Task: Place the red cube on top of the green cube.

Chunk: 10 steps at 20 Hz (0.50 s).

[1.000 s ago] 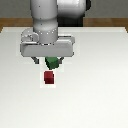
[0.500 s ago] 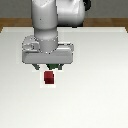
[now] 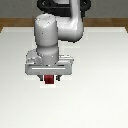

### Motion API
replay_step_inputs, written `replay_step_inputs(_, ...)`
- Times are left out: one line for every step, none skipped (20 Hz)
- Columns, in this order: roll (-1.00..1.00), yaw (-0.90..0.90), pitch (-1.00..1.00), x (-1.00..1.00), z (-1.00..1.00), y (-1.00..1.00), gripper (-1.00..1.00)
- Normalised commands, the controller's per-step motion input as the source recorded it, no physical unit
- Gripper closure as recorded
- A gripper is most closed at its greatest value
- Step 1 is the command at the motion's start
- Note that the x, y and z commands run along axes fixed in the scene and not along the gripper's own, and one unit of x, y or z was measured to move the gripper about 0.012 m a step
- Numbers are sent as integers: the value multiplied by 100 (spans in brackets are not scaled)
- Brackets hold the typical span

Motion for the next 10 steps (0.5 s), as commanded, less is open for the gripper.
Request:
replay_step_inputs(0, 0, 0, 0, 0, 0, 100)
replay_step_inputs(0, 0, 0, 0, 0, 0, 100)
replay_step_inputs(0, 0, 0, 0, 0, 0, 100)
replay_step_inputs(0, 0, 0, 0, 100, 0, 100)
replay_step_inputs(0, 0, 0, 0, 0, 0, 100)
replay_step_inputs(0, 0, 0, 0, 0, 0, 100)
replay_step_inputs(0, 0, 0, 0, 100, 0, 100)
replay_step_inputs(0, 0, 0, 0, 100, 0, 100)
replay_step_inputs(0, 0, 0, 0, 100, 0, 100)
replay_step_inputs(0, 0, 0, 0, 100, 0, 100)
